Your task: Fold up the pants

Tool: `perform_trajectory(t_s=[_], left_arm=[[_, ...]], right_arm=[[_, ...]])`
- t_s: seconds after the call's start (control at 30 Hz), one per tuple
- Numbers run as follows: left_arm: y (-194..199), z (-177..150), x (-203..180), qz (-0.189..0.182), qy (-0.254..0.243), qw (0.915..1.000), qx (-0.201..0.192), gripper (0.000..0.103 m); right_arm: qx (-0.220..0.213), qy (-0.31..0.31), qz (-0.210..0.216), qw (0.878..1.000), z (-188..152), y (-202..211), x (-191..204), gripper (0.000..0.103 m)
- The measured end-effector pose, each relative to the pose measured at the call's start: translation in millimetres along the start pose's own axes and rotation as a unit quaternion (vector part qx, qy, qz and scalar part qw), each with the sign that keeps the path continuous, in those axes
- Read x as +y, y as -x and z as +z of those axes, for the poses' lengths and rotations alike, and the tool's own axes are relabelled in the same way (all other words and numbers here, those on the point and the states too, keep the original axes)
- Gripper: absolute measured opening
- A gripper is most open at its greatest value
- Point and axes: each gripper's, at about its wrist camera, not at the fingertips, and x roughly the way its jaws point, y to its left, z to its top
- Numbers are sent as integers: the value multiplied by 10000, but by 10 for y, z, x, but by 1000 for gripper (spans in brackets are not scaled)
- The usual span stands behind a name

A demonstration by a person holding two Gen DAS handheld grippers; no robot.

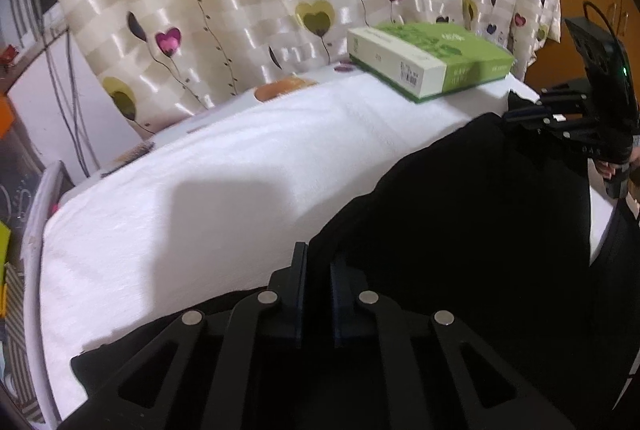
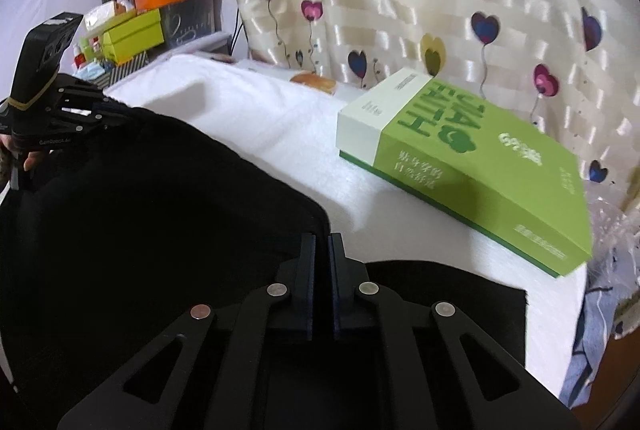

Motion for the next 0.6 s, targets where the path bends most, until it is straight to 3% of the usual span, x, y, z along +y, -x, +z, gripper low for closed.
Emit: perform_trajectory(t_s=[0.37, 0.6], left_arm=[[555, -164, -185, 238, 110, 9987, -426, 11], [899, -452, -460, 314, -131, 9978, -568, 11]], right_arm=[[-376, -46, -57, 9993, -168, 523, 283, 3], [-661, -256, -68, 9975, -402, 911, 525, 4]])
